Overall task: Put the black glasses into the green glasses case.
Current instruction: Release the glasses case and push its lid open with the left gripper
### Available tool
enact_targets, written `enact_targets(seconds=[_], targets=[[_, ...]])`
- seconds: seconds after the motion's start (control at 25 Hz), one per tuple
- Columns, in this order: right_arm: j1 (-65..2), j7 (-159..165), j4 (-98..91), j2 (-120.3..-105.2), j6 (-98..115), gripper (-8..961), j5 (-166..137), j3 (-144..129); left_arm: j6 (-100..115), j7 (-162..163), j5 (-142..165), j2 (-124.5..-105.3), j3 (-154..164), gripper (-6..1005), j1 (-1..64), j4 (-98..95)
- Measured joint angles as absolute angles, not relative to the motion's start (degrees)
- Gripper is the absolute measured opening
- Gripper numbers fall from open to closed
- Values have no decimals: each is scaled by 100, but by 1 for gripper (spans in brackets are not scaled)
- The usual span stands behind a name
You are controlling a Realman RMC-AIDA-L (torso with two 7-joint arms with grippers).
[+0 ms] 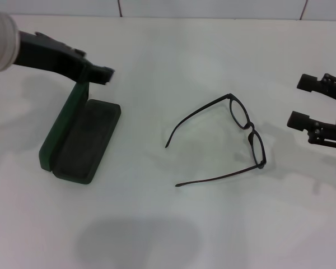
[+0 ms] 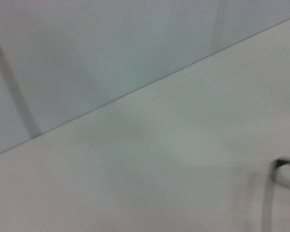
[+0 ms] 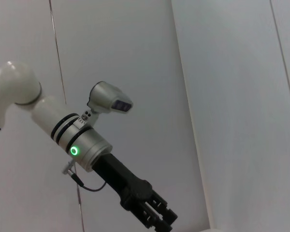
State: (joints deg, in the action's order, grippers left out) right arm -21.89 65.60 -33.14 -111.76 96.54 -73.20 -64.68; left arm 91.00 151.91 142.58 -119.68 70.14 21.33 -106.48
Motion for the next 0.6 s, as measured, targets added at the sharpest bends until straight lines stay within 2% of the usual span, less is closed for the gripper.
enact_targets(seconds=[0.24,0.6], targets=[[-2249,6495,-3272,-11187,9643,840,-7318,-6465,9160,16366,16167,-11965,8340,675,2221,-10975],[-2246,6474,-3269,-11188,9629,840,-7312,-6459,8882,16441,16227,-11945,8201,672,2600,-9495]])
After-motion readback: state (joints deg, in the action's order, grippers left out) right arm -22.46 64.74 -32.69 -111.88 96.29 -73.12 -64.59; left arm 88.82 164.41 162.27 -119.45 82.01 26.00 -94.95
